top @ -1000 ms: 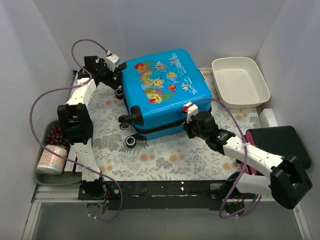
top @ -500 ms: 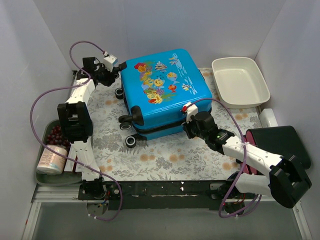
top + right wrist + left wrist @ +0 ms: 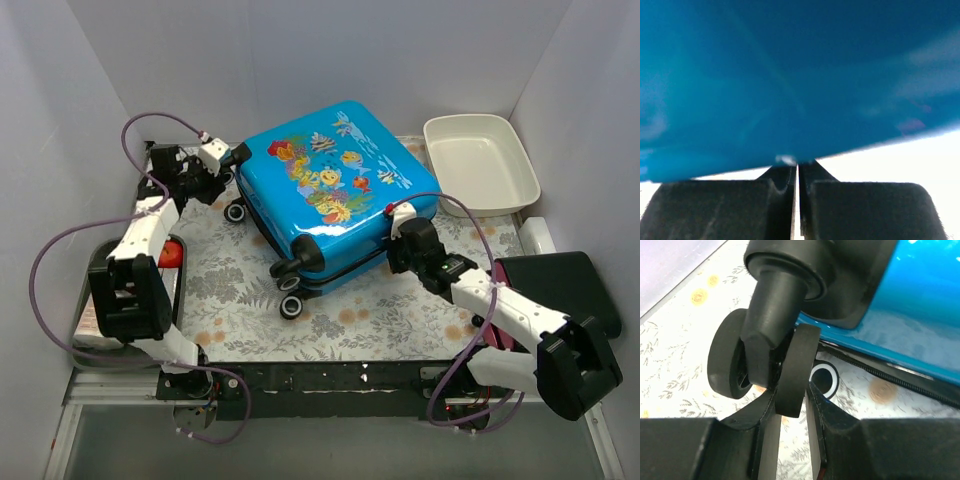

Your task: Open, take out, and arrange the luggage

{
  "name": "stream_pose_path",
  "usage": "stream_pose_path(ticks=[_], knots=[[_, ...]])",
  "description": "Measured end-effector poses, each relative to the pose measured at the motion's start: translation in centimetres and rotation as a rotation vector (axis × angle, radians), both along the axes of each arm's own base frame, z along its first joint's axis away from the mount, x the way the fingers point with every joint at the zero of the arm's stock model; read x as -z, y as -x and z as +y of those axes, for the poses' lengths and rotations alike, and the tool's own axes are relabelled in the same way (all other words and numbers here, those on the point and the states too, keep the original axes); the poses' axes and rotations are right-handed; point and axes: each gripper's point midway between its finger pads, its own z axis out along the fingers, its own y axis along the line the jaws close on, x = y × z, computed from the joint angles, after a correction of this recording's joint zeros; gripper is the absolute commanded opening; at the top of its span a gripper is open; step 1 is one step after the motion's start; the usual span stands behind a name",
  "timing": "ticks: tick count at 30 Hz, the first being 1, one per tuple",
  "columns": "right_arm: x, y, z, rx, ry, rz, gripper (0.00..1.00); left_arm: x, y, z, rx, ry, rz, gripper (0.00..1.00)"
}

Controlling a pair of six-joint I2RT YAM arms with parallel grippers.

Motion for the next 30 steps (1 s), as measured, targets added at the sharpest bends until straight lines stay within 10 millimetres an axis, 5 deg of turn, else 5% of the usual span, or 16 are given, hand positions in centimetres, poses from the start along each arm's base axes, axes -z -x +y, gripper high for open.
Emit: stream_pose_path(ticks=[11,13,17,20,27,30], knots=[[-0.8,-4.8,-6.4,0.192,0.053,-0.018,0.01,0.0,7.9,-2.9,0.143,-0.097,-0.078,0.00],[-1.1,-6.1,-6.9,0.211,0.058,-0.030,0.01,0.3,8.7,-3.5,0.168,-0.123,-0.089,0.12],[-2.8,-10.0,-7.7,0.237,0.064,-0.084,0.01,1.0,10.4,-5.3,0.245,-0.129,-0.064,0.71],[-2.8,-12.0,-8.1,0.240,0.082,-0.098,0.01,2.1,12.0,-6.9,0.316,-0.119,-0.018,0.98],[-2.9,-13.3,-7.9,0.201,0.106,-0.119,0.01,2.3,12.3,-6.9,0.321,-0.152,-0.014,0.98],[-3.0,-13.3,-7.9,0.184,0.122,-0.127,0.01,0.3,12.6,-6.5,0.299,-0.176,-0.073,0.98]])
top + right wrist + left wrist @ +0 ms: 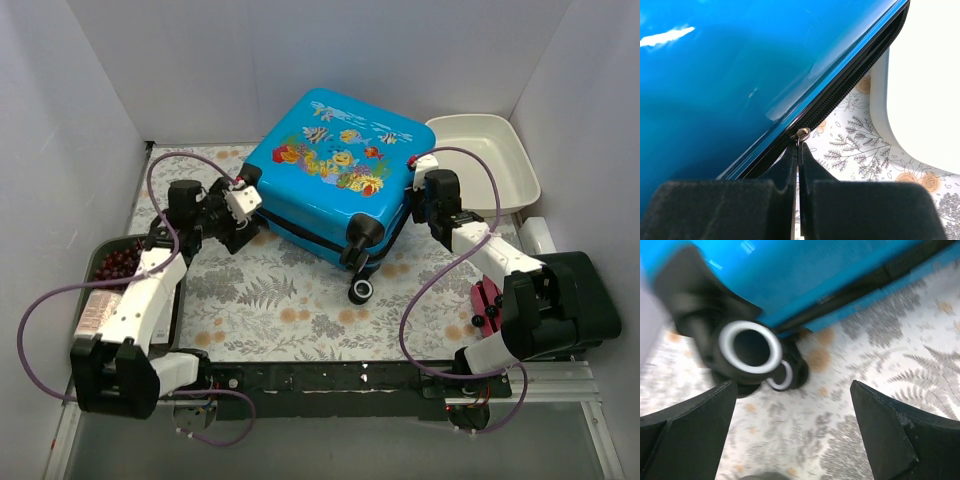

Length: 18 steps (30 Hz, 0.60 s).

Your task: Open, take out, and arrange the luggage

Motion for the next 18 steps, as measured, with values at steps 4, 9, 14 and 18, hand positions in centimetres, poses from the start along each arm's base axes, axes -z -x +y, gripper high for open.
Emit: stream_pose_path(ticks=[4,9,14,18], knots=[[-0.1,0.1,0.0,-0.018,0.021,-0.005,0.01,-7.6,-0.5,0.6,-0.065,0.033,-0.216,0.98],[-0.1,0.1,0.0,-0.026,0.027,-0.006,0.01,-15.6,-4.1,1.5,-0.155,0.110,-0.357,0.98],[-0.1,0.1,0.0,-0.025,0.030,-0.003,0.01,-13.0,-8.5,0.8,-0.172,0.148,-0.244,0.98],[-0.1,0.2,-0.1,-0.022,0.033,0.003,0.01,-6.9,-11.1,0.5,-0.182,0.138,-0.058,0.98]])
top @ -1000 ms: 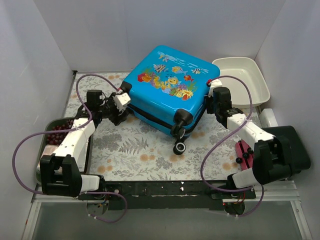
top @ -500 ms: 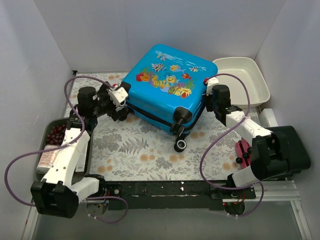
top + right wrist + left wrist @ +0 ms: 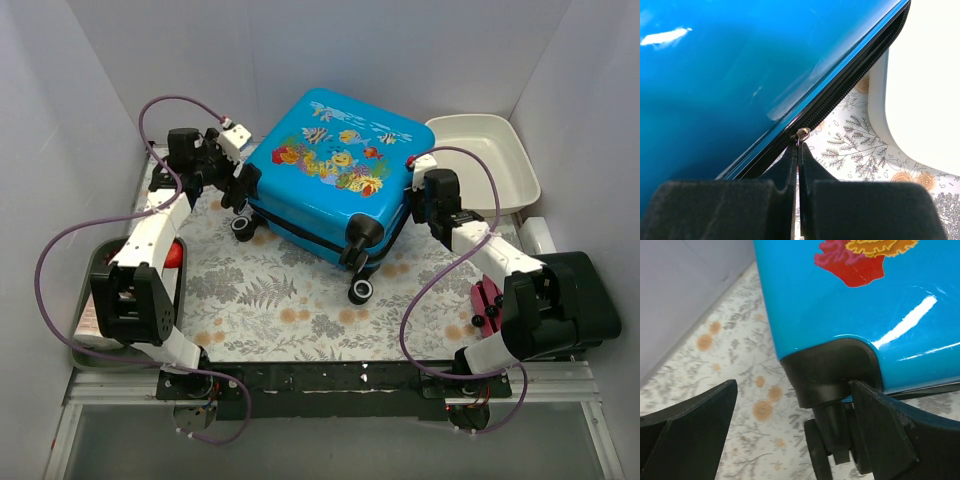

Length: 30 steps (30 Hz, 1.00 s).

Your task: Open, take out, and arrange the luggage

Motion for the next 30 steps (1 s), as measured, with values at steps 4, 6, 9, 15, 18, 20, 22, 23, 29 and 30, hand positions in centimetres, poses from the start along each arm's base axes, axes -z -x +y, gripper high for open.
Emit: stream_pose_path(ticks=[4,6,9,15,18,20,22,23,29,30], knots=[[0.0,0.0,0.3,-0.010,0.000,0.005,0.01,2.2,-0.2,0.9,-0.011,0.032,0.079,0.98],[0.0,0.0,0.3,-0.010,0.001,0.010,0.01,2.5,-0.1,0.8,-0.005,0.040,0.088,0.98],[0.0,0.0,0.3,-0.009,0.001,0.012,0.01,2.8,0.2,0.5,0.011,0.050,0.100,0.98],[0.0,-0.1,0.3,-0.008,0.002,0.019,0.01,4.5,0.8,0.4,0.032,0.064,0.138,0.98],[0.0,-0.1,0.3,-0.008,0.004,0.025,0.01,6.2,1.7,0.1,0.038,0.077,0.184,0.98],[0.0,-0.1,0.3,-0.009,0.004,0.026,0.01,6.7,2.1,-0.1,0.037,0.092,0.209,0.85],[0.0,-0.1,0.4,-0.010,0.003,0.026,0.01,6.6,2.1,-0.3,0.034,0.113,0.226,0.65],[0.0,-0.1,0.4,-0.012,0.002,0.026,0.01,6.4,1.9,-0.4,0.030,0.126,0.235,0.52],[0.3,0.5,1.8,-0.075,-0.021,0.049,0.01,6.1,-0.9,0.6,-0.100,0.205,0.324,0.00],[0.4,0.6,1.9,-0.080,-0.021,0.051,0.01,6.0,-1.1,0.7,-0.114,0.215,0.326,0.00]])
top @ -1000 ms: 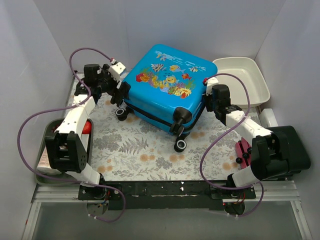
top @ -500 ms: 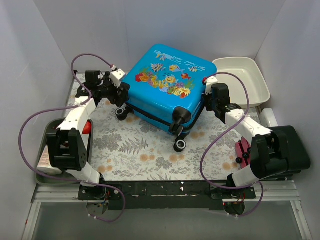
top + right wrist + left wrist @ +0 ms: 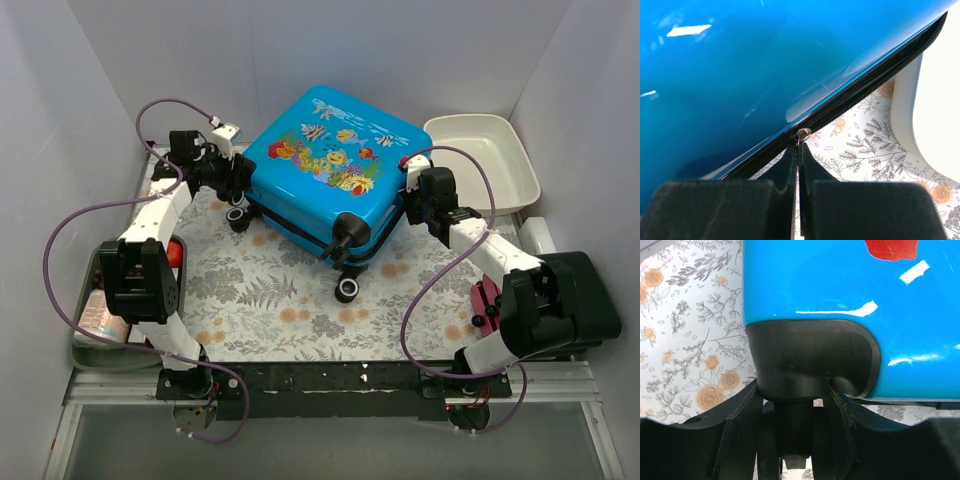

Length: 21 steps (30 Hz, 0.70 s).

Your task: Open, take out, and arrange the luggage

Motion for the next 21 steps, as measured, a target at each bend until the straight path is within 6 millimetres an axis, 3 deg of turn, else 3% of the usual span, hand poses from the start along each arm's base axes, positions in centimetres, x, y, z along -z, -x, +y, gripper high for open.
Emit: stream_pose_path(ticks=[8,15,21], knots=[[0.0,-0.2,0.6,-0.025,-0.064,0.005,0.01,0.1,1.1,0.4,-0.237,0.129,0.030,0.00],[0.2,-0.2,1.5,-0.075,-0.100,0.000,0.01,0.6,4.6,1.2,-0.540,0.293,0.103,0.00],[0.2,2.2,2.1,-0.146,-0.114,0.048,0.01,0.7,5.8,1.7,-0.734,0.416,0.155,0.00]])
